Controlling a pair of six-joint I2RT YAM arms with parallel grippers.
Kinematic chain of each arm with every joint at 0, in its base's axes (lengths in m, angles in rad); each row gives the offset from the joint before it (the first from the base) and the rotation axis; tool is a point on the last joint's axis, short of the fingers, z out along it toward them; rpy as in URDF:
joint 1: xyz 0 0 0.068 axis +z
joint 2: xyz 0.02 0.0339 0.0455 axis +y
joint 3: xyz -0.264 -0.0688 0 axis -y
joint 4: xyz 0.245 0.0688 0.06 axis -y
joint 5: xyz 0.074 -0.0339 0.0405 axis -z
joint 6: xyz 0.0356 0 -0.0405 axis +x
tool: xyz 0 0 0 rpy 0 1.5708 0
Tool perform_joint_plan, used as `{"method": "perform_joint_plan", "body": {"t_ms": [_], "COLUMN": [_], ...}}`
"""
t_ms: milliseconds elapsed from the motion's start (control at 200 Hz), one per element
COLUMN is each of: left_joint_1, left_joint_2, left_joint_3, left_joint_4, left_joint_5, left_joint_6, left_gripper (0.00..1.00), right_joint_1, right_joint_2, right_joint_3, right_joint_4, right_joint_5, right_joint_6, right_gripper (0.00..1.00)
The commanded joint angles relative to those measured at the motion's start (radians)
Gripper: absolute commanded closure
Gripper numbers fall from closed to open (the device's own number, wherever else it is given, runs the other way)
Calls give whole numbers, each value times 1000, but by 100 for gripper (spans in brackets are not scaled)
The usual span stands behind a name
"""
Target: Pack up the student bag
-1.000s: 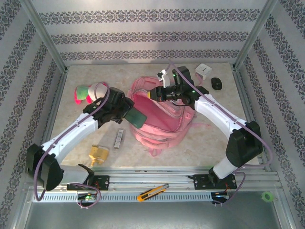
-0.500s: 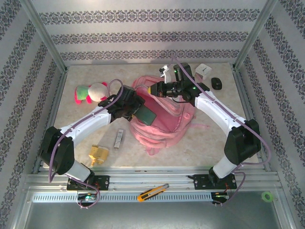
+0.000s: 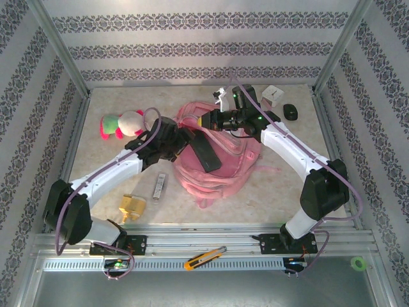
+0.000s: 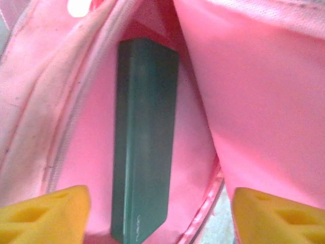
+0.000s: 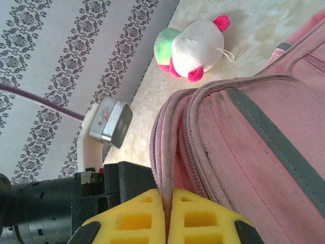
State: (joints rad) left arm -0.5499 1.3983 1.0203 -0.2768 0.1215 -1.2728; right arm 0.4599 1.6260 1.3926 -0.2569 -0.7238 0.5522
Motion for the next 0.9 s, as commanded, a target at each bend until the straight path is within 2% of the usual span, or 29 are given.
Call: {"method": "perform_joint_plan", "body": {"t_ms": [0,65,175,245,485,605,675,789,894], "left_joint_1": [-7,-13,-35,-55,-138,-150,-150,-150,-154], "left_joint_2": [-45,-37,-3,26,167,223,257,333,399], "left_joint_3": [-81,-94,-120,-130,-66,-64,-70,-63,-43], "left_joint_4": [124,142,248,316,275,283,349,521,705], "left_joint_5": [23,47,97,110,32,-14,-9,44,84], "left_joint_6": [48,74,99,113,128,135,143,124,69], "left_gripper": [37,45,49,49,47,44,45,57,61], "right_joint_1": [-9,-9,-9,-9,-9,-9,-9,-9,-8], "right_joint_2": [-27,-29,-32,-35,-37,-37,-38,-37,-42], "right_joint_3": [26,21,14,15,35,42,45,52,54], "right_joint_4": [61,61,62,64,64,64,64,64,64], "right_joint_5": [-39,-40,-37,-35,-38,-38,-38,-45,-43], "right_joint_6": [24,22,26,33,34,38,40,43,47], "right_gripper": [100,100,100,100,100,100,100,100,100]}}
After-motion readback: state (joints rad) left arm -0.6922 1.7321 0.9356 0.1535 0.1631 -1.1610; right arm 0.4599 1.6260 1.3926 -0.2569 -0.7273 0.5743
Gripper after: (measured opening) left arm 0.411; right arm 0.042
